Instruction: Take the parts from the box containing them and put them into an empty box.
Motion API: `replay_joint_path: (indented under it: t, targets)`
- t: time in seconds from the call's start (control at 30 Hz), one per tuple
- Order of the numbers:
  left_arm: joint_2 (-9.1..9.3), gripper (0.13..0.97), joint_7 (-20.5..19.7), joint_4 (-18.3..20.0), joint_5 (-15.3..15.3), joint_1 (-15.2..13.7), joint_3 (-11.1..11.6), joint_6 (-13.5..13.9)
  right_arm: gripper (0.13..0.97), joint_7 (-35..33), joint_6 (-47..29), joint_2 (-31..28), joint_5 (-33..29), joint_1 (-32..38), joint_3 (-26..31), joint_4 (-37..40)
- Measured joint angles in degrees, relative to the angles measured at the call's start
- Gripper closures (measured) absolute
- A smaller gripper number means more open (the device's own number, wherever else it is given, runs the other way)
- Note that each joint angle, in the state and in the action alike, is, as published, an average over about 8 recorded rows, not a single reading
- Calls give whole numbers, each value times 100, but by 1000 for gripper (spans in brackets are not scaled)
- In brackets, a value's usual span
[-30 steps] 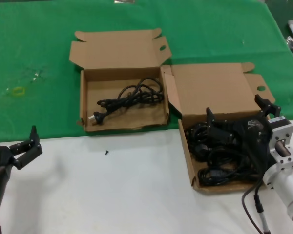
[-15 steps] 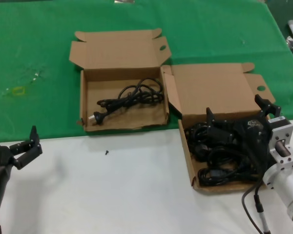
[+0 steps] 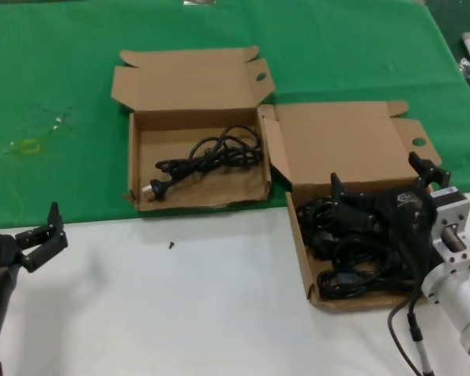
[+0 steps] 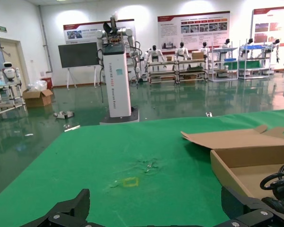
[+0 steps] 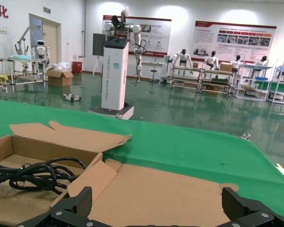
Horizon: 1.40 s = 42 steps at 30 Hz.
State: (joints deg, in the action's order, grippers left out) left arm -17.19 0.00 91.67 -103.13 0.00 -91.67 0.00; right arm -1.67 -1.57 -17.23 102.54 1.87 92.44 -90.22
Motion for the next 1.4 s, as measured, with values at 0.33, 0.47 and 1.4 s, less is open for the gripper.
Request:
replay_joint_path:
  t: [0.33,0.47,1.4]
  targets:
    - [0,132,0,0,0,0,0,0,129,0,0,0,0,0,0,0]
    - [0,132,0,0,0,0,0,0,129,0,0,0,0,0,0,0]
    - [0,132,0,0,0,0,0,0,129,0,0,0,0,0,0,0]
